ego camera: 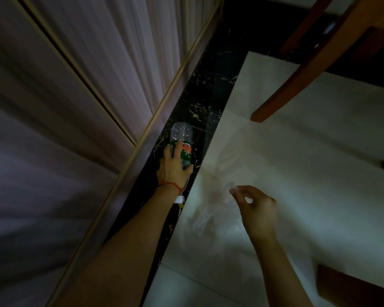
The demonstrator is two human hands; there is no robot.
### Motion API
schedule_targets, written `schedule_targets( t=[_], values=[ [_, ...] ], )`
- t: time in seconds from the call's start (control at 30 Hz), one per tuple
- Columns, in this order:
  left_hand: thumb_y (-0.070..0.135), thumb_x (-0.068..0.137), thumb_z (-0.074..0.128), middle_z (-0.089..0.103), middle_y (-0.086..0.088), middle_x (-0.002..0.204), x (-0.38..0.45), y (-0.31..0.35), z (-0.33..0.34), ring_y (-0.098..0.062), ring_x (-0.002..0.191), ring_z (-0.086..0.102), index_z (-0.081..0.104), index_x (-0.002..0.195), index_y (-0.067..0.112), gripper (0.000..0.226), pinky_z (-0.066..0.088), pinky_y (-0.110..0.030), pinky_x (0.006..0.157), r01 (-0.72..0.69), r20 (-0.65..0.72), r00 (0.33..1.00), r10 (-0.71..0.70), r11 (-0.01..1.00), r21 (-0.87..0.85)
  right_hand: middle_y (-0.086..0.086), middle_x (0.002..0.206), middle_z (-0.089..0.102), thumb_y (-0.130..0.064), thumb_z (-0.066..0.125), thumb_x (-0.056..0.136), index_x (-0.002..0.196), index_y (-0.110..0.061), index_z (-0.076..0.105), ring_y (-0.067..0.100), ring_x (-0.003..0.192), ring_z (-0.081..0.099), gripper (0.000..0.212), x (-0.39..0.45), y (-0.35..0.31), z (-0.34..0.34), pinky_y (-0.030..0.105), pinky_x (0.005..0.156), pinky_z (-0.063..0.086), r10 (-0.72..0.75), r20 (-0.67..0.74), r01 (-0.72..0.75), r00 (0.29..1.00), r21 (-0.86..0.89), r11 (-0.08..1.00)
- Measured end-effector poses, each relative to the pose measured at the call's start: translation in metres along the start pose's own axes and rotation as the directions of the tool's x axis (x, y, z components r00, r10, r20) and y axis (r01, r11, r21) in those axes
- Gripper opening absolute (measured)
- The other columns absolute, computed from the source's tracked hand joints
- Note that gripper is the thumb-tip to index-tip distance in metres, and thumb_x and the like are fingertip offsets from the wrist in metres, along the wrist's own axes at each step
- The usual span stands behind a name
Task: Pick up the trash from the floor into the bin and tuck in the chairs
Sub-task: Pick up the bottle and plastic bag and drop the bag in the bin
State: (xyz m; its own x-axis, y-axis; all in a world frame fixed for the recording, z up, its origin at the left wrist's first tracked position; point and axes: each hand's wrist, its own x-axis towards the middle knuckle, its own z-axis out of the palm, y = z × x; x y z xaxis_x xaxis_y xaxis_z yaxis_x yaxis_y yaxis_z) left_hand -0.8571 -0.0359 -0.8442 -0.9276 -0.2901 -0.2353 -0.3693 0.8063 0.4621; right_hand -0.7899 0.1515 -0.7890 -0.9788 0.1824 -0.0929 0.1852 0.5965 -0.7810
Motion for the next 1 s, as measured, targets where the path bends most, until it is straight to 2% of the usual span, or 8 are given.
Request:
schedule_targets(
  t=[0.07, 0.17, 0.37, 0.53, 0.73, 0.83, 0.97, 1.0],
  values=[
    [0.03, 0.079, 0.067, 0.021, -0.012, 0.148, -0.006, -0.002, 0.0, -0.035, 0.125, 0.036, 0.022, 0.144, 0.026, 0.079, 0.046, -0.05, 0.088, -0.024, -0.001, 1.0, 0.024, 1.0, -0.01, 0.003, 0.083, 0.071, -0.017, 0.07, 0.081, 0.082, -0.009, 0.073, 0.009, 0.07, 0.057, 0.009, -0.001, 0.0, 0.001, 0.003, 0.064, 0.035, 0.013, 0.012, -0.013, 1.0, 0.014, 1.0],
    [0.03, 0.079, 0.067, 0.021, -0.011, 0.15, -0.018, 0.004, -0.005, -0.033, 0.128, 0.033, 0.025, 0.143, 0.027, 0.077, 0.044, -0.05, 0.088, -0.11, -0.026, 0.994, 0.11, 0.994, 0.011, 0.004, 0.083, 0.071, -0.017, 0.069, 0.081, 0.083, -0.008, 0.073, 0.009, 0.069, 0.058, 0.01, -0.005, 0.0, -0.003, 0.0, 0.062, 0.034, 0.022, 0.002, -0.022, 1.0, -0.003, 1.0],
    [0.024, 0.073, 0.072, 0.031, -0.014, 0.145, -0.057, 0.043, -0.038, -0.036, 0.121, 0.041, 0.036, 0.14, 0.023, 0.076, 0.048, -0.052, 0.082, -0.186, -0.114, 0.978, 0.176, 0.979, -0.083, 0.008, 0.081, 0.071, -0.016, 0.069, 0.081, 0.084, -0.005, 0.072, 0.01, 0.067, 0.056, 0.012, -0.012, -0.024, -0.037, 0.003, 0.061, 0.035, 0.049, -0.001, -0.049, 0.999, -0.037, 0.998],
    [0.024, 0.071, 0.074, 0.034, -0.016, 0.143, -0.101, 0.069, -0.085, -0.035, 0.122, 0.042, 0.037, 0.139, 0.021, 0.078, 0.048, -0.048, 0.082, -0.203, -0.116, 0.974, 0.193, 0.975, -0.09, 0.009, 0.078, 0.071, -0.016, 0.071, 0.08, 0.08, -0.005, 0.072, 0.013, 0.066, 0.058, 0.011, -0.018, -0.065, -0.082, 0.02, 0.064, 0.04, 0.032, -0.04, -0.034, 0.999, -0.044, 0.998],
    [0.025, 0.07, 0.075, 0.036, -0.017, 0.141, -0.153, 0.095, -0.156, -0.037, 0.118, 0.046, 0.038, 0.138, 0.019, 0.078, 0.052, -0.051, 0.079, -0.205, -0.063, 0.978, 0.2, 0.975, -0.09, 0.005, 0.076, 0.069, -0.014, 0.07, 0.08, 0.081, -0.005, 0.072, 0.01, 0.065, 0.056, 0.009, -0.042, -0.123, -0.139, -0.002, 0.062, 0.035, 0.065, -0.04, -0.066, 0.997, -0.016, 0.998],
    [0.026, 0.071, 0.075, 0.038, -0.019, 0.14, -0.179, 0.109, -0.199, -0.038, 0.115, 0.048, 0.038, 0.138, 0.017, 0.077, 0.054, -0.052, 0.075, -0.196, -0.051, 0.98, 0.193, 0.978, -0.07, 0.003, 0.077, 0.069, -0.014, 0.07, 0.08, 0.081, -0.006, 0.072, 0.011, 0.066, 0.057, 0.009, -0.055, -0.156, -0.169, -0.002, 0.064, 0.035, 0.086, -0.041, -0.086, 0.995, 0.005, 0.996],
    [0.026, 0.069, 0.077, 0.041, -0.019, 0.138, -0.216, 0.132, -0.26, -0.038, 0.112, 0.051, 0.041, 0.136, 0.015, 0.077, 0.055, -0.048, 0.073, -0.217, -0.064, 0.975, 0.214, 0.975, -0.05, 0.0, 0.076, 0.067, -0.016, 0.069, 0.081, 0.082, -0.007, 0.071, 0.01, 0.068, 0.058, 0.009, -0.075, -0.204, -0.214, 0.008, 0.065, 0.039, 0.118, -0.049, -0.116, 0.992, 0.045, 0.992],
    [0.027, 0.069, 0.077, 0.041, -0.019, 0.138, -0.225, 0.138, -0.274, -0.038, 0.111, 0.053, 0.041, 0.137, 0.015, 0.077, 0.056, -0.047, 0.072, -0.224, -0.064, 0.973, 0.221, 0.973, -0.057, -0.002, 0.075, 0.065, -0.016, 0.069, 0.081, 0.083, -0.007, 0.071, 0.007, 0.067, 0.057, 0.009, -0.08, -0.217, -0.226, 0.006, 0.065, 0.038, 0.127, -0.052, -0.124, 0.991, 0.058, 0.991]
  ],
)
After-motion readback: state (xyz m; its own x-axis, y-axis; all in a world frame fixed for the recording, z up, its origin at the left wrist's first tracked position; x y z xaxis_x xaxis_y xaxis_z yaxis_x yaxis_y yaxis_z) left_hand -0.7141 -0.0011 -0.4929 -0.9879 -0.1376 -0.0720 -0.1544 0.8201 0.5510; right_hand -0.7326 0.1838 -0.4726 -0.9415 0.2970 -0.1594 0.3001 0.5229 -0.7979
